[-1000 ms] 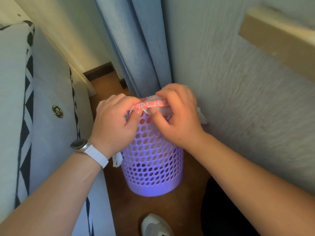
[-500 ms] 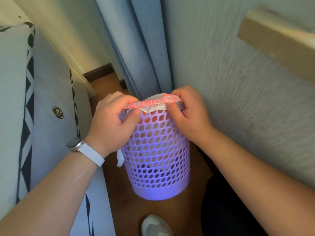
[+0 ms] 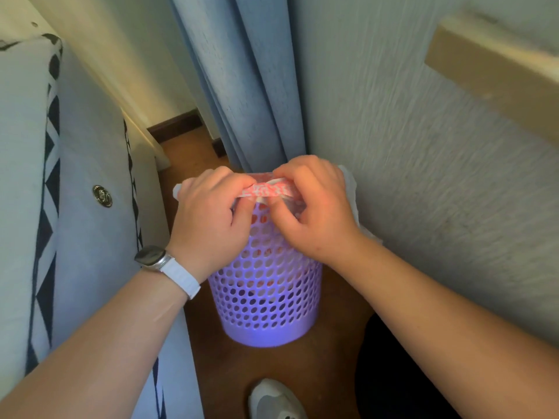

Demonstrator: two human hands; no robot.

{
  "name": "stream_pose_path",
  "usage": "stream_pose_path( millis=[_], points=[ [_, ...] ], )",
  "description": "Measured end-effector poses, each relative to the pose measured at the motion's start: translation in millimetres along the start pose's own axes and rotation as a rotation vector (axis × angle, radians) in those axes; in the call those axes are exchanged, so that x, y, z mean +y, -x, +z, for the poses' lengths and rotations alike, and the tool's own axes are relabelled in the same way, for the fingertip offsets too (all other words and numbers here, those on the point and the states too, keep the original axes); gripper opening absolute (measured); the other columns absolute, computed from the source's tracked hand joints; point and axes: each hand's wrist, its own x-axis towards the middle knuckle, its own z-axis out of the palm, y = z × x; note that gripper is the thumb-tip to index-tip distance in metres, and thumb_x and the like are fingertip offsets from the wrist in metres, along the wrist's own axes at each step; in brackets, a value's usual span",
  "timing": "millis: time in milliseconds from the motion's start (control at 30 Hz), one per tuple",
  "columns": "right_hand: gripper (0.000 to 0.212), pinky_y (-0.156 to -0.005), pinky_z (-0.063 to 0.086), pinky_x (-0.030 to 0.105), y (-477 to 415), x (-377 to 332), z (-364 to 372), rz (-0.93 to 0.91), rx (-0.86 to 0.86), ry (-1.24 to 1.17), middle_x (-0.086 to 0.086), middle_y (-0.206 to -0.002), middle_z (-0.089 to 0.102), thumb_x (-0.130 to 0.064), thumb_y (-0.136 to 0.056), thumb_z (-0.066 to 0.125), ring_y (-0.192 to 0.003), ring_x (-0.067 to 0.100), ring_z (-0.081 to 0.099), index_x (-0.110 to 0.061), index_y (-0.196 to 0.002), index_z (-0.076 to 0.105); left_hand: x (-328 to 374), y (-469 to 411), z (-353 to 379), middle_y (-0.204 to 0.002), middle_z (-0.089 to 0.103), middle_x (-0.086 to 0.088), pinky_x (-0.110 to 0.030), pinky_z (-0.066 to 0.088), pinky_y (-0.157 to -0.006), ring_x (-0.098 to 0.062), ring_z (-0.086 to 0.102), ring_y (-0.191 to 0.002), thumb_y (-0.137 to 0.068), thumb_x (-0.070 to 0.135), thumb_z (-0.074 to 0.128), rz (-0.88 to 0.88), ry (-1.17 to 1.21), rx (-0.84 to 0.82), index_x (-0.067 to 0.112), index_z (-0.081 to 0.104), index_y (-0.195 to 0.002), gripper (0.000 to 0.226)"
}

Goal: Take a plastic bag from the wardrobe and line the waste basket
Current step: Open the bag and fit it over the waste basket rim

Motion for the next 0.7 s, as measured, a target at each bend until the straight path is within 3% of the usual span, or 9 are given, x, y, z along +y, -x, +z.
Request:
stream_pose_path(
  millis=[200, 400, 533, 700],
  points=[
    [0.037, -0.098, 0.043, 0.057, -5.1, 26.8, -15.6, 0.037, -0.121, -0.032, 0.010, -0.110, 0.066, -0.024, -0.080, 0.067, -0.105, 0.029, 0.061, -0.004, -0.111, 0.066, -14.1, -3.6, -4.3, -0.081, 0.045, 0.011, -0.034, 0.028, -0.074, -0.013, 0.044, -0.079, -0.088, 0.023, 0.044, 0.007, 0.023, 0.009, 0.010, 0.063, -0.085, 0.023],
    [0.025, -0.078, 0.045, 0.048, -4.6, 20.5, -9.4, 0.059, -0.008, -0.059, 0.011, -0.089, 0.063, -0.027, -0.086, 0.056, -0.084, 0.030, 0.057, -0.005, -0.091, 0.063, -7.2, -4.7, -6.2, -0.082, 0.049, 0.007, -0.037, 0.038, -0.072, -0.015, 0.048, -0.079, -0.088, 0.013, 0.050, -0.030, 0.110, 0.049, 0.005, 0.063, -0.086, 0.015],
    [0.019, -0.073, 0.042, 0.046, -3.4, 14.5, -8.8, 0.078, 0.098, -0.020, 0.011, -0.083, 0.059, -0.023, -0.085, 0.054, -0.078, 0.029, 0.053, -0.005, -0.086, 0.060, 1.1, -2.9, -7.5, -0.086, 0.055, 0.003, -0.042, 0.046, -0.072, -0.017, 0.054, -0.081, -0.091, 0.025, 0.052, -0.033, 0.179, 0.021, 0.006, 0.066, -0.093, 0.024],
    [0.013, -0.074, 0.037, 0.040, -0.1, 7.1, -3.4, 0.059, 0.110, 0.032, 0.008, -0.082, 0.058, -0.019, -0.086, 0.062, -0.076, 0.026, 0.053, -0.007, -0.088, 0.062, 9.1, -0.5, -9.3, -0.111, 0.064, -0.006, -0.040, 0.039, -0.091, -0.023, 0.058, -0.103, -0.089, 0.042, 0.053, 0.033, -0.012, 0.023, 0.012, 0.064, -0.119, 0.043]
  ],
)
